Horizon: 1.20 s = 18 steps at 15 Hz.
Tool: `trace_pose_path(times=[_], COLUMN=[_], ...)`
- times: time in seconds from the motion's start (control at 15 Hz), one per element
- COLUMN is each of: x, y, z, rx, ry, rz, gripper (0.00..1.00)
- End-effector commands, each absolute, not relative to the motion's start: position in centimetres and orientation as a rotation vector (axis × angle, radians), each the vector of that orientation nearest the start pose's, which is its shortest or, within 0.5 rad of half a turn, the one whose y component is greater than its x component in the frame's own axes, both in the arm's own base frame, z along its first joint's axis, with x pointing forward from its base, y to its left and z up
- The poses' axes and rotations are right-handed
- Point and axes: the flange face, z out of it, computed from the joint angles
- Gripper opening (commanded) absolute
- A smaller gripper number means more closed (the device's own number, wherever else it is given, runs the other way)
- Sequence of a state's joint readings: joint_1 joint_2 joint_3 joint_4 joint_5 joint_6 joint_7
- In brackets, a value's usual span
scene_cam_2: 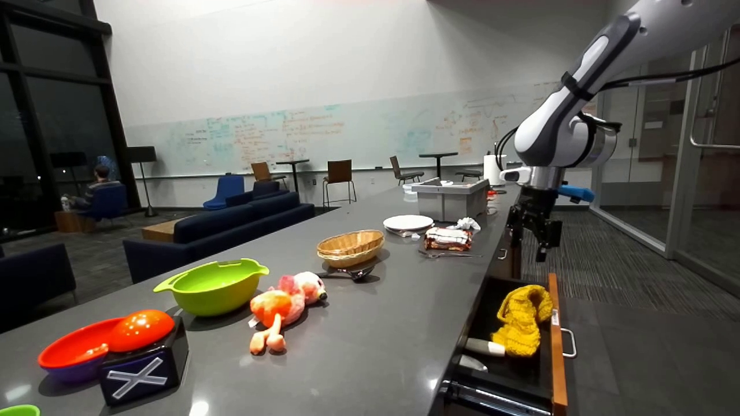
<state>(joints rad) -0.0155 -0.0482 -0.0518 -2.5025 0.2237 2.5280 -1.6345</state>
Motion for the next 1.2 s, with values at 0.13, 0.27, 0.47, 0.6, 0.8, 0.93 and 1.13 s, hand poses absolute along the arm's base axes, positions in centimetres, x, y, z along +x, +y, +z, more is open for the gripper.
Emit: trace_pose_path(times=[0.13, 0.27, 0.47, 0.6, 0.8, 0.93, 1.13], x=[47.5, 47.6, 47.5, 47.3, 46.5, 46.0, 45.3], y=[-7.2, -8.6, -11.1, -12.8, -15.1, -16.3, -17.5], z=[28.2, 27.6, 27.2, 27.2, 27.2, 27.0, 26.4], rx=[-2.533, -2.59, -2.696, -2.769, -2.85, -2.879, -2.912], ry=[-1.611, -1.481, -1.339, -1.265, -1.154, -1.077, -0.991], rz=[-0.293, -0.337, -0.39, -0.408, -0.418, -0.409, -0.359], gripper=[1.0, 1.0, 1.0, 1.0, 1.0, 1.0, 1.0])
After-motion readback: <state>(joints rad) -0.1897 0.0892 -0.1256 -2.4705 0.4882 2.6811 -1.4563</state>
